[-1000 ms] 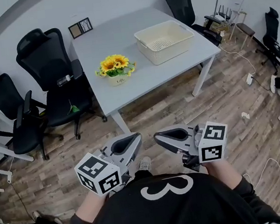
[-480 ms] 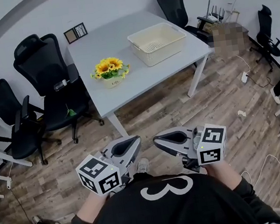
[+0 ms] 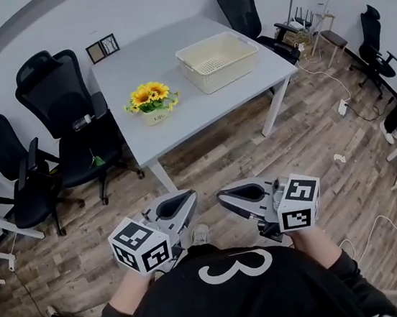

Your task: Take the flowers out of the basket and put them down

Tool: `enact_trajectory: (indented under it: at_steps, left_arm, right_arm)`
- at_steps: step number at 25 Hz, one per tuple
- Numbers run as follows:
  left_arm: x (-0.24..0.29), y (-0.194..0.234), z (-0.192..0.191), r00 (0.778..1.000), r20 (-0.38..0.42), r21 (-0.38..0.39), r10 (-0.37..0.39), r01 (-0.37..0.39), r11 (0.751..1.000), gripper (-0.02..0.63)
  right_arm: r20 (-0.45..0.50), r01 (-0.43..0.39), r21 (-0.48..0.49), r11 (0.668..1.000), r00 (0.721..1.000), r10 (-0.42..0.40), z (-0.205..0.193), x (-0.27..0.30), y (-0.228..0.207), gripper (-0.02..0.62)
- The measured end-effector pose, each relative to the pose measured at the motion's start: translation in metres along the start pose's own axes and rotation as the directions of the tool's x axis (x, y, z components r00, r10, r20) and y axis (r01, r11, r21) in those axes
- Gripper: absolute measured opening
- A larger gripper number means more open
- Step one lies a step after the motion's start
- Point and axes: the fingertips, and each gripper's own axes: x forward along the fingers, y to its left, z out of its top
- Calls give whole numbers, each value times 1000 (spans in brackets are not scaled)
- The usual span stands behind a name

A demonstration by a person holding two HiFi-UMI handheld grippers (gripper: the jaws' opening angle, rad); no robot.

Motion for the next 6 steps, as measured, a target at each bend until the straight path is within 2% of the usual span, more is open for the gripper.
enact_trajectory:
  at_steps: [6]
  left_arm:
    - [3,1,-2,1000,-2,-3,-7,7,1000,12]
  right_arm:
    - [8,11,9,1000,1000,-11,-1,-2,-2,8]
